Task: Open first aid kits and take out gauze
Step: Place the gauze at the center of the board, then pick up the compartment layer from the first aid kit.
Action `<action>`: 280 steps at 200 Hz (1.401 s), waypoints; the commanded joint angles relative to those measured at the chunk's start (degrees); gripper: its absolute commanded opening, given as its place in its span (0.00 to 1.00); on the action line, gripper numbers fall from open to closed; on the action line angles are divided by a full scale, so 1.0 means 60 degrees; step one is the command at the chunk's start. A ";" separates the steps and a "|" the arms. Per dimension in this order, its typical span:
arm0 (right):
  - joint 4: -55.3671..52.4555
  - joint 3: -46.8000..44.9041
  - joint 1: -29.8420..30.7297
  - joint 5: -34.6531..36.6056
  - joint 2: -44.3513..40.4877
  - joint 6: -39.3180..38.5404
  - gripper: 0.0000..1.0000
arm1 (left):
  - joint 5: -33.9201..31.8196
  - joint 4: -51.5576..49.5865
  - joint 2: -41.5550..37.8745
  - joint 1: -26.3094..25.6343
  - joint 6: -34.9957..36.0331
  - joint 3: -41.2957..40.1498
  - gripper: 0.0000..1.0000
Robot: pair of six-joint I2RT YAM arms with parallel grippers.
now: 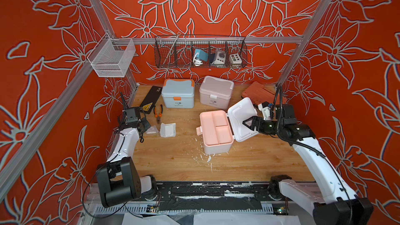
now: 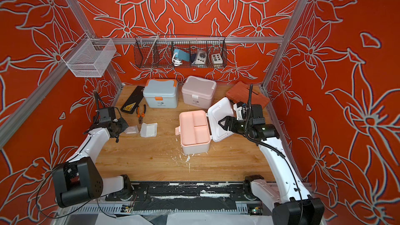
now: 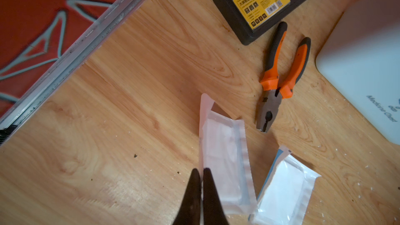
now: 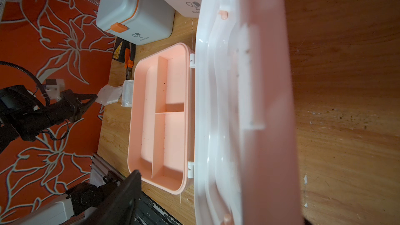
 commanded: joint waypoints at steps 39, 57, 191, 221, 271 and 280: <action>-0.0091 -0.0081 -0.0038 0.0005 -0.0149 -0.0075 0.79 | 0.0053 0.0084 0.0401 0.0098 0.0172 0.0136 0.04; -0.0067 -0.0111 -0.0043 0.0034 -0.0123 -0.0073 0.79 | -0.0049 0.0048 0.0399 0.0135 0.0124 0.0139 0.32; -0.0628 0.0191 -0.0038 0.0963 -0.0072 -0.0188 0.82 | 0.1780 -0.0707 -0.0964 -0.1014 -0.0034 0.1195 0.98; -0.1259 0.0489 -0.0038 0.2366 -0.0177 -0.0293 0.87 | 0.1874 -0.0966 -0.1465 -0.2606 -0.0221 0.1561 0.98; -0.1981 0.0971 -0.0038 0.3290 -0.0320 -0.0318 0.98 | 0.2622 -0.0936 -0.1931 -0.4162 -0.0619 0.1654 0.98; -0.2125 0.1098 -0.0038 0.3461 -0.0366 -0.0343 0.98 | 0.2765 -0.0916 -0.1946 -0.4409 -0.0668 0.1662 0.98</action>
